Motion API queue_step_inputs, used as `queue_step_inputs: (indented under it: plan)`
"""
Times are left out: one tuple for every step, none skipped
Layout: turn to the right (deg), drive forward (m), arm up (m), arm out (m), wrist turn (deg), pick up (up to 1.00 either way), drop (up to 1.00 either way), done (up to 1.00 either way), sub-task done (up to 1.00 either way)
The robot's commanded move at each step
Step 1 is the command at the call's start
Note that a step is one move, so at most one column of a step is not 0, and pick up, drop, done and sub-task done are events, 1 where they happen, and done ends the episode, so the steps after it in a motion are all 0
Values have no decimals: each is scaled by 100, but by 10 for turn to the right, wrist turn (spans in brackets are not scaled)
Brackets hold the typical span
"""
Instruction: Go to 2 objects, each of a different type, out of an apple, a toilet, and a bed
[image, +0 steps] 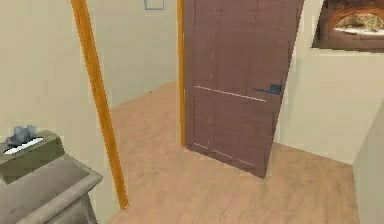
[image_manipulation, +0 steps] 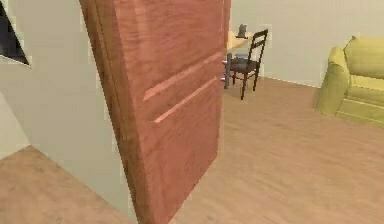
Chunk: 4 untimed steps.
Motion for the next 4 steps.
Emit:
queue_step_inputs:
  plan:
    - [0,15,0,0,0,0,0,0,0]
    - [270,0,0,0,0,0,0,0,0]
    - [0,30,0,0,0,0,0,0,0]
    - [-450,0,0,0,0,0,0,0,0]
